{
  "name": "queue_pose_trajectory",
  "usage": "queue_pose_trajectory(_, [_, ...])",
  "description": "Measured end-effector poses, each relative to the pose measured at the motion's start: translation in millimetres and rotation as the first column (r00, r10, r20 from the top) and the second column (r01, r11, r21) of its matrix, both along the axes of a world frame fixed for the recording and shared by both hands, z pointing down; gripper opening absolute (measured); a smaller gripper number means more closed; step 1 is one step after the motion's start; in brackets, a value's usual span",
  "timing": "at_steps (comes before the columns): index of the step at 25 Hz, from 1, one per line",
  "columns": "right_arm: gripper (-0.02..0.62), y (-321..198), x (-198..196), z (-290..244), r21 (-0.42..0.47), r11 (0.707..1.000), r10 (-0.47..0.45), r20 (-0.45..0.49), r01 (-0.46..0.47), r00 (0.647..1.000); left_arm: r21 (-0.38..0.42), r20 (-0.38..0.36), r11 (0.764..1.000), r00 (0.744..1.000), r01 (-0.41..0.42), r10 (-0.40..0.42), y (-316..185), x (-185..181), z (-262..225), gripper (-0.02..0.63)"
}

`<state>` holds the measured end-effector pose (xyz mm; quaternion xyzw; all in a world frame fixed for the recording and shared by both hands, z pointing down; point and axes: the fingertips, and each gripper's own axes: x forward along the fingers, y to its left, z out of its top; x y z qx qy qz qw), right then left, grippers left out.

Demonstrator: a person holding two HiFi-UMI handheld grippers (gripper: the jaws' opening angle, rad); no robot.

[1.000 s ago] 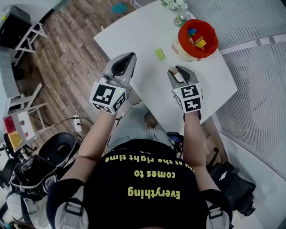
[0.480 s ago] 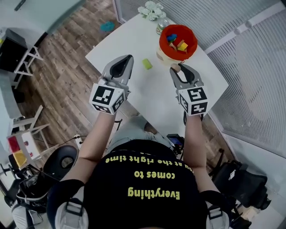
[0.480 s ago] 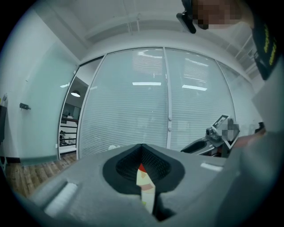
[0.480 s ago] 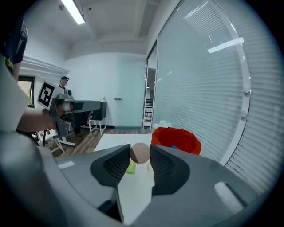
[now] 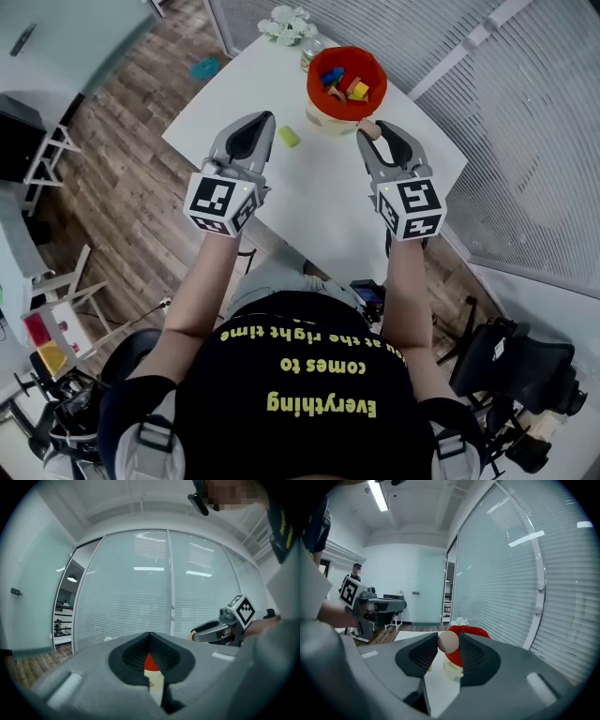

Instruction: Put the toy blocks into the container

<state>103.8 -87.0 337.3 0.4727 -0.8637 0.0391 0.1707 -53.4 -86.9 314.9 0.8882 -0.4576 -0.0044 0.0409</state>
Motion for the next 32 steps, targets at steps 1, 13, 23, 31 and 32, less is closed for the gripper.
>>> queue_pose_trajectory(1, [0.147,0.1,2.6,-1.4,0.002,1.000,0.006,0.001,-0.006,1.000,0.001,0.000,1.000,1.000,-0.004,0.004,-1.8,2.0,-0.5,0.000])
queue_pose_trajectory(13, [0.147,-8.5,24.3,-10.0,0.026,0.998,0.060,0.010,-0.061,0.998,-0.004,-0.001,0.999,0.999,-0.049,0.049,-25.6,20.6,2.2,0.000])
queue_pose_trajectory(23, [0.146,-29.4,30.3,-20.7,0.059,0.996,0.064,0.015,-0.065,0.998,-0.002,-0.015,0.998,0.998,-0.069,0.069,-49.8,35.7,4.1,0.000])
queue_pose_trajectory(31, [0.147,-49.7,38.2,-24.1,0.062,0.995,0.073,0.009,-0.074,0.997,-0.014,-0.023,0.998,0.998,-0.066,0.066,-64.2,36.2,12.8,0.000])
queue_pose_trajectory(32, [0.146,-52.3,38.0,-23.7,0.062,0.995,0.072,0.008,-0.072,0.997,-0.017,-0.022,0.998,0.998,-0.064,0.063,-66.1,35.6,15.1,0.000])
